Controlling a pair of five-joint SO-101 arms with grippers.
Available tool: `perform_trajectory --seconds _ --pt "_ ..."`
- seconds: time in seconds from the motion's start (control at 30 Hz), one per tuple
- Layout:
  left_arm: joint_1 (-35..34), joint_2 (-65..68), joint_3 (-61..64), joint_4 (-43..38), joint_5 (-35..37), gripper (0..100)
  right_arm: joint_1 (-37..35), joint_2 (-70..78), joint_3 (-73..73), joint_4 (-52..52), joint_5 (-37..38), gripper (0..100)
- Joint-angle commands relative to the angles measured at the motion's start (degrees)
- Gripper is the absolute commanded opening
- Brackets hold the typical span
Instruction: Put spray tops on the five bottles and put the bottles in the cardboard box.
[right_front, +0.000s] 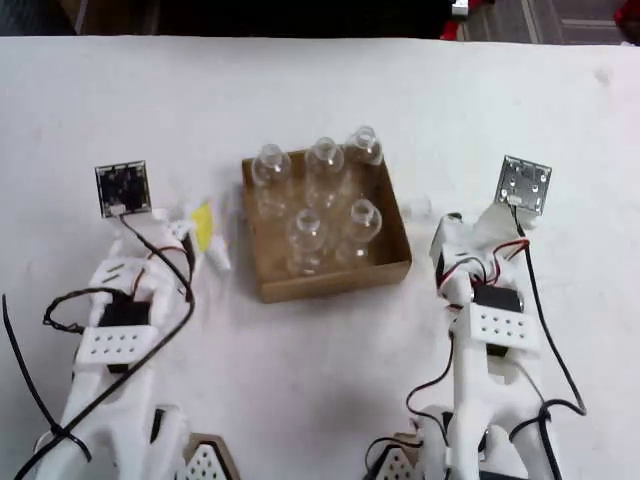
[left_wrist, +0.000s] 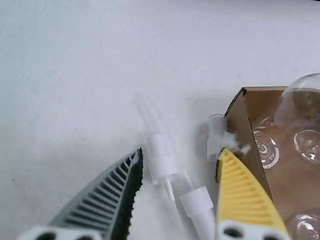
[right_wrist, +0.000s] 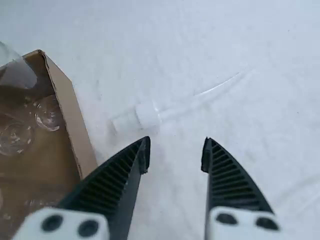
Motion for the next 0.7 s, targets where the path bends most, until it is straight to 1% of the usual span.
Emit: perform_trajectory --seconds 0.0,0.07,0.17,0.3,0.4,0.5,0.6,0.67 --pt "-4.79 -5.05 -4.57 5.19 3.52 23 0.57 2.15 -0.18 -3.65 -0.44 14.9" --pt "-6.99 -9.01 -5.19 8.35 5.36 23 0.57 2.95 -0.18 -4.18 -0.35 14.9" --pt "-9.45 -13.93 -8.00 12.57 2.37 23 0.57 3.21 -0.18 -4.53 -0.35 14.9" --pt "-9.63 -12.79 -18.37 23.03 -0.44 23 0.57 3.38 -0.18 -4.53 -0.35 14.9" --pt "-9.54 -6.02 -28.22 29.01 -1.14 23 0.66 3.38 -0.18 -4.53 -0.35 14.9" --pt "-9.54 4.26 -39.12 36.31 -1.14 23 0.75 3.38 -0.18 -4.53 0.00 14.9" --pt "-9.54 14.90 -48.53 43.52 -0.79 23 0.57 3.38 -0.18 -4.53 3.52 14.6" --pt "-9.54 21.41 -53.19 47.21 -0.62 23 0.57 3.38 -0.18 -4.53 4.31 14.6"
